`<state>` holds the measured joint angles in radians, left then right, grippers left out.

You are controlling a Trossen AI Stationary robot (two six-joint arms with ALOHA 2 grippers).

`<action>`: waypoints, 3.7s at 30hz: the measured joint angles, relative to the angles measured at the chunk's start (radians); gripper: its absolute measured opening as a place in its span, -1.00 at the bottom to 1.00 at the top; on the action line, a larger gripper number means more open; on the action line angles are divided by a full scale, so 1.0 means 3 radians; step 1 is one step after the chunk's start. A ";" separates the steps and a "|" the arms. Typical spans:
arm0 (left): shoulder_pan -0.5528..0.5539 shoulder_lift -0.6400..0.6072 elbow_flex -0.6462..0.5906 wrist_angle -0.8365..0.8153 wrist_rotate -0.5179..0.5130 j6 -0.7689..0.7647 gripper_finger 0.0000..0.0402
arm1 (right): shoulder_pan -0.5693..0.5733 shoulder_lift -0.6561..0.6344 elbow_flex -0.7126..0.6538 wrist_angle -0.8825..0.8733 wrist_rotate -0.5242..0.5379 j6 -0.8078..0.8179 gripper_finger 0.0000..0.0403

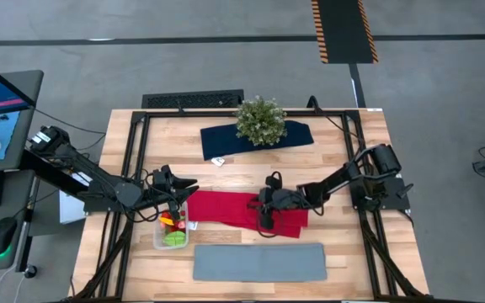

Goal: Pick and placing Produce into tupperware

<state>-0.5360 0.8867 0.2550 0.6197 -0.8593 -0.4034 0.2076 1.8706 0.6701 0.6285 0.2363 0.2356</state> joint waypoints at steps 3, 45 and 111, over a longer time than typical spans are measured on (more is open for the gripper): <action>-0.0001 0.0000 0.0000 0.0000 0.0000 0.0000 -0.45 | -0.0006 0.0000 0.0000 -0.0001 0.0004 0.0000 -0.31; 0.0001 -0.0001 0.0000 -0.0001 0.0003 -0.0011 -0.45 | 0.0007 0.0272 0.0153 -0.0111 -0.0023 -0.0060 -0.33; 0.0000 0.0000 0.0000 -0.0003 0.0062 -0.0010 -0.45 | 0.0064 0.0072 0.0149 -0.0450 -0.0078 -0.0021 -0.57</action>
<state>-0.5359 0.8867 0.2550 0.6189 -0.8406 -0.4065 0.2268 1.8923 0.7147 0.4934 0.2129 0.2292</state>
